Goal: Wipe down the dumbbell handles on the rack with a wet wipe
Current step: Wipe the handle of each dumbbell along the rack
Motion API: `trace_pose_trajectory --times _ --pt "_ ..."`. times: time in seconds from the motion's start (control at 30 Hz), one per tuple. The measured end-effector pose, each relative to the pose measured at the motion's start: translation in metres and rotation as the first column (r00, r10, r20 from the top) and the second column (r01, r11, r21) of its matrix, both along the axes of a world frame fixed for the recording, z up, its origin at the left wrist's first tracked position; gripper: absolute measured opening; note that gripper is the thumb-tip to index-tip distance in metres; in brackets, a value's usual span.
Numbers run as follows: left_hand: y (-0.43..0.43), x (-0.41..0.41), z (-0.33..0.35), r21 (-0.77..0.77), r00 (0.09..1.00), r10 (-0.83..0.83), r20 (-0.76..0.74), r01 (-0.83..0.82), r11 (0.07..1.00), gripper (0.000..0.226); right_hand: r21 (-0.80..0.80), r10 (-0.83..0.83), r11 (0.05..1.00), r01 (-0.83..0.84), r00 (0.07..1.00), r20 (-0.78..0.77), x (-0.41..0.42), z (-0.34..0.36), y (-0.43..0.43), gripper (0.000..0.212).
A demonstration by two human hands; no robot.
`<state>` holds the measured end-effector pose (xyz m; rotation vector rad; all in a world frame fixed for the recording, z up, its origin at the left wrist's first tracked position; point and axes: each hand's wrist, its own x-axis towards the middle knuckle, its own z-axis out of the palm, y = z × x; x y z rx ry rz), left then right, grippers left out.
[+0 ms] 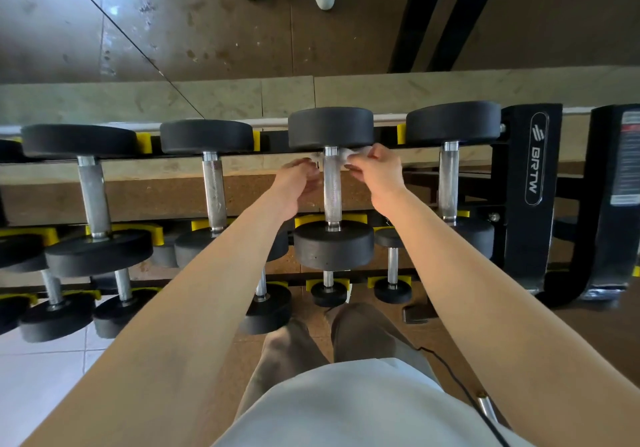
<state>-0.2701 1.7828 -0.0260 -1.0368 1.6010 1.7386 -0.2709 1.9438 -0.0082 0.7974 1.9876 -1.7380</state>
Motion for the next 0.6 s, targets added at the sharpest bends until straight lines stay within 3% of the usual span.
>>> trace_pose_trajectory --times 0.17,0.33,0.43,0.6 --pt "0.008 -0.011 -0.006 0.249 0.982 0.119 0.148 -0.154 0.956 0.029 -0.111 0.025 0.994 -0.018 0.998 0.066 0.007 -0.014 0.004 0.020" --pt "0.012 -0.012 0.001 0.366 0.969 0.197 0.151 -0.240 0.899 0.028 -0.276 -0.019 0.961 0.032 0.999 0.049 0.003 -0.003 -0.010 0.017" --pt "0.005 -0.006 -0.002 0.350 0.956 0.249 0.154 -0.288 0.891 0.032 -0.357 -0.133 0.920 0.162 0.986 0.105 0.005 -0.005 -0.016 0.017" --pt "-0.007 0.013 -0.004 0.456 0.878 0.465 0.115 -0.462 0.761 0.027 -0.218 -0.202 0.950 0.223 0.973 0.114 0.003 -0.008 -0.024 0.006"
